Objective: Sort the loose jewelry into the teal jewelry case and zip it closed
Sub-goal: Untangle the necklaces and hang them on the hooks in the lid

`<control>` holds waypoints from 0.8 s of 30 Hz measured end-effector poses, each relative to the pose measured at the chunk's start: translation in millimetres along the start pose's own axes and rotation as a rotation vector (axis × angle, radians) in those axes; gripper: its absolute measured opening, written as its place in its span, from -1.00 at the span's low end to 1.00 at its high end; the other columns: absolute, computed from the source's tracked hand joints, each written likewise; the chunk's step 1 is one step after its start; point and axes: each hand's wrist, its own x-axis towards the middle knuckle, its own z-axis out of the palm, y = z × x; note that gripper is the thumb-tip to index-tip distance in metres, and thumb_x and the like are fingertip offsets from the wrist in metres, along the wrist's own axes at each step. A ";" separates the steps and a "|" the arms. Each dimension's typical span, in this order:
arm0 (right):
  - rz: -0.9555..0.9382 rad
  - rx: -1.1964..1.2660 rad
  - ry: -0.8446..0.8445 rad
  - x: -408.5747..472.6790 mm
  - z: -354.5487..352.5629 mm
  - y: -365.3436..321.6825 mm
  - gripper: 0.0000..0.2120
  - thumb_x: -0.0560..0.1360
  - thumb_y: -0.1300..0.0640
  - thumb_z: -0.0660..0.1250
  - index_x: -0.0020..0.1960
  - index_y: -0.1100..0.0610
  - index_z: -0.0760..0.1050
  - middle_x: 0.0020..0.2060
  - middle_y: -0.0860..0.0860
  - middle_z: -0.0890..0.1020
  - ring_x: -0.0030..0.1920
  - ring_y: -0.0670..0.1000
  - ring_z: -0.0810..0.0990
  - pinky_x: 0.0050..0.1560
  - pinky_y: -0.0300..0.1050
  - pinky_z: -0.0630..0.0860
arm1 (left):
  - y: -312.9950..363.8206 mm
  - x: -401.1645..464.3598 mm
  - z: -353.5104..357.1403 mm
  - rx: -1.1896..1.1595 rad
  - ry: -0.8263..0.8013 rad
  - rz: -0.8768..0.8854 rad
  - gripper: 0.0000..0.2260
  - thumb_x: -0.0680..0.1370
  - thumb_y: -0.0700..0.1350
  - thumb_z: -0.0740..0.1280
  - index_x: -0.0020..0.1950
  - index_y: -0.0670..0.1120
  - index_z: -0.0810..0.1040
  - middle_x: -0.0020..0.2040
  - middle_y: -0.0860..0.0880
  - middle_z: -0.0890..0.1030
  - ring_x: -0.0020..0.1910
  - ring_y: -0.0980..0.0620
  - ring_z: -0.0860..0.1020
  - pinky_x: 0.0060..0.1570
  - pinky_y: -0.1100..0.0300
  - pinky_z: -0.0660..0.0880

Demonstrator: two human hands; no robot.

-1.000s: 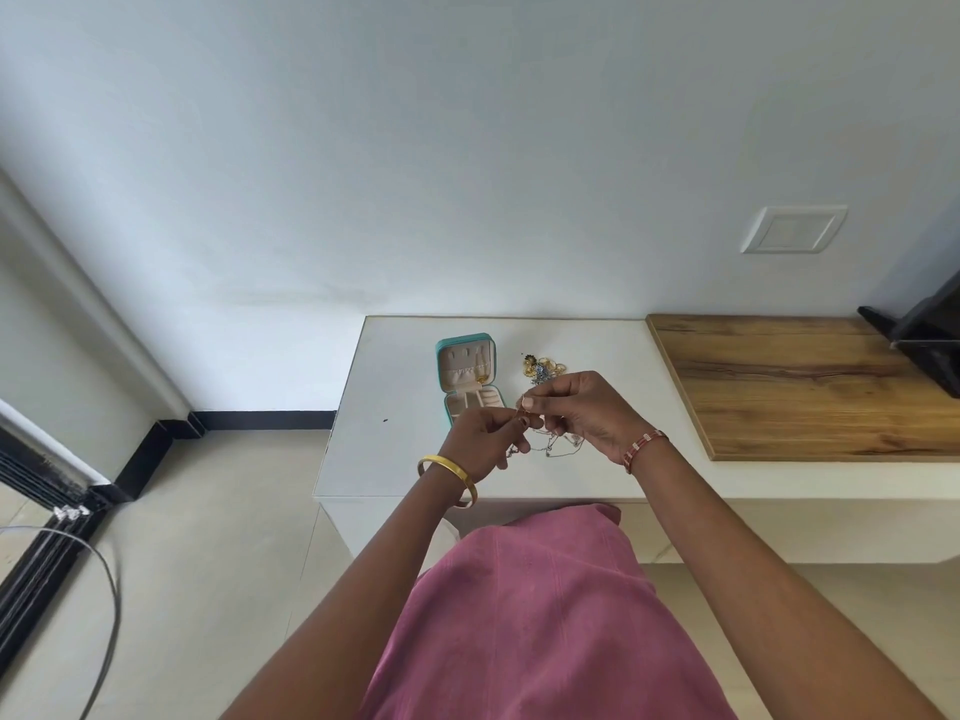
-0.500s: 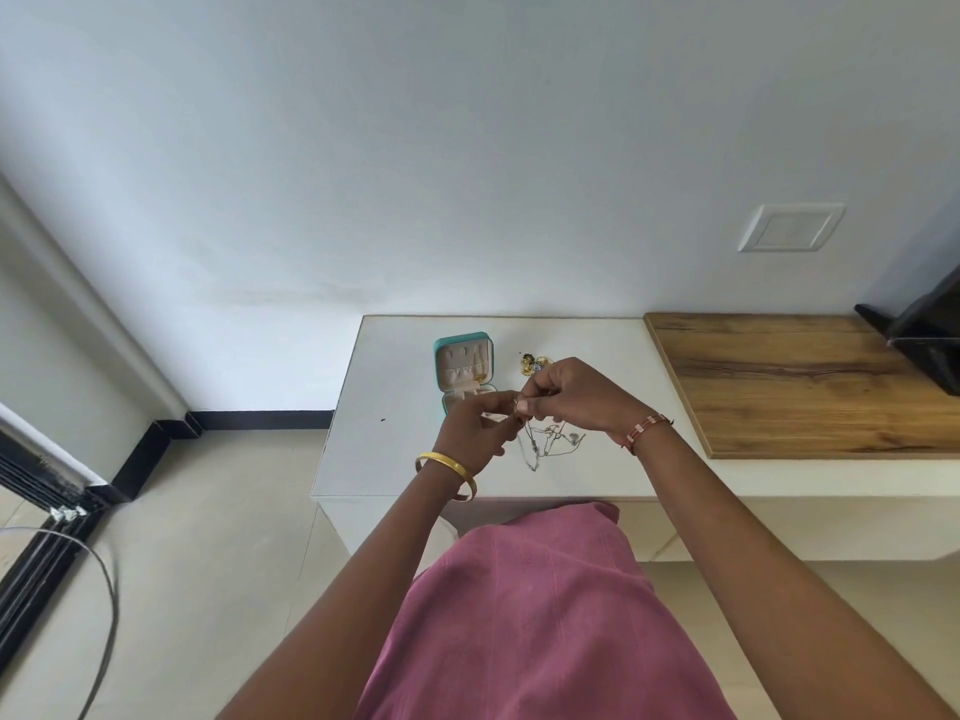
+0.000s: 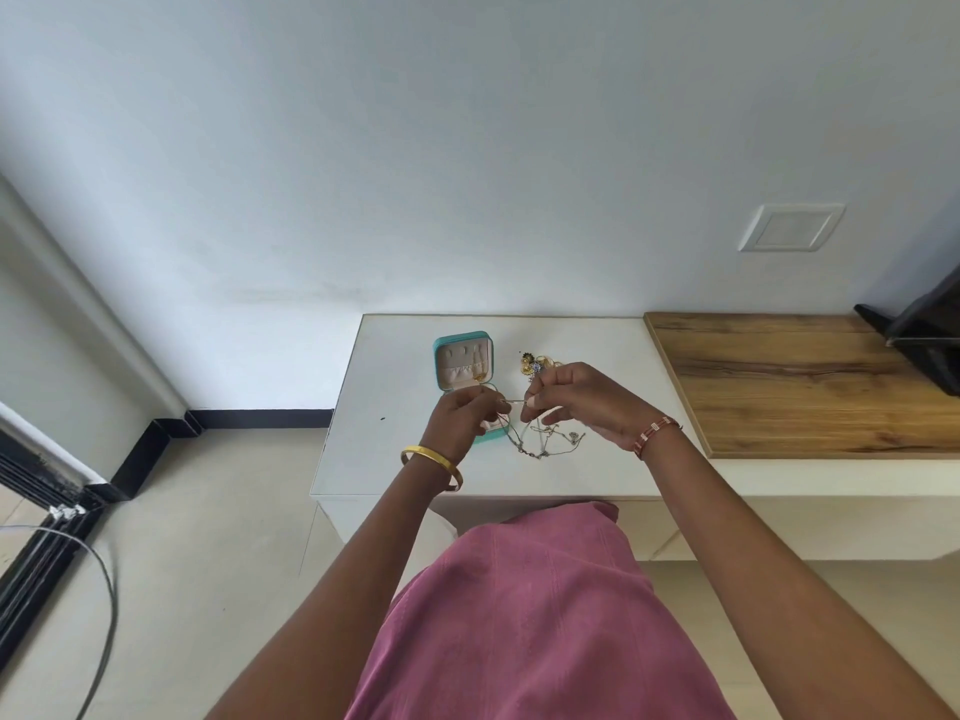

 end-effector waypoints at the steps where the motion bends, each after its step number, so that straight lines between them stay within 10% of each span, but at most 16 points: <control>1: 0.006 0.102 -0.017 0.6 1.9 3.0 -0.78 0.49 0.34 0.22 -0.29 0.17 0.51 -0.30 0.08 0.63 -0.18 0.00 0.59 -0.06 -0.11 0.46 | 0.9 -0.1 -0.9 -0.043 -0.001 -0.019 -0.76 0.53 -0.26 0.17 -0.27 -0.12 0.55 -0.25 -0.09 0.57 -0.22 0.02 0.49 -0.17 0.19 0.40; 8: -0.005 0.528 -0.077 5.2 13.2 23.8 -0.68 0.50 0.34 0.09 -0.41 0.20 0.38 -0.38 0.12 0.61 -0.24 0.06 0.58 -0.02 -0.05 0.52 | 1.0 1.0 -7.6 -0.657 -0.027 -0.229 -0.85 0.53 -0.21 0.13 -0.07 -0.20 0.48 -0.43 -0.07 0.59 -0.36 0.03 0.57 -0.17 0.16 0.46; 11: -0.006 0.702 -0.020 6.8 12.4 28.7 -0.72 0.51 0.28 0.13 -0.38 0.18 0.33 -0.42 0.11 0.59 -0.30 0.06 0.57 0.01 -0.02 0.51 | 1.3 -0.3 -14.9 -0.870 -0.043 -0.258 -0.68 0.53 -0.17 0.16 -0.41 -0.14 0.50 -0.49 -0.08 0.52 -0.40 -0.03 0.58 -0.22 0.14 0.56; 20: -0.046 0.693 -0.005 6.7 22.1 26.5 -0.58 0.51 0.31 0.19 -0.50 0.17 0.48 -0.46 0.12 0.46 -0.36 0.02 0.61 0.00 -0.06 0.52 | -1.7 -0.7 -9.6 -0.974 -0.044 -0.298 -0.66 0.59 -0.09 0.14 -0.38 -0.12 0.40 -0.60 0.02 0.31 -0.63 0.13 0.31 -0.50 0.35 0.41; 24: -0.031 0.631 -0.035 7.7 20.7 20.0 -0.83 0.53 0.34 0.18 -0.13 0.29 0.55 -0.62 0.02 0.37 -0.43 0.01 0.59 0.05 -0.03 0.58 | -3.8 -1.7 -7.9 -0.820 -0.057 -0.286 -0.72 0.60 -0.07 0.14 -0.29 -0.10 0.40 -0.59 0.05 0.32 -0.64 0.16 0.27 -0.57 0.37 0.34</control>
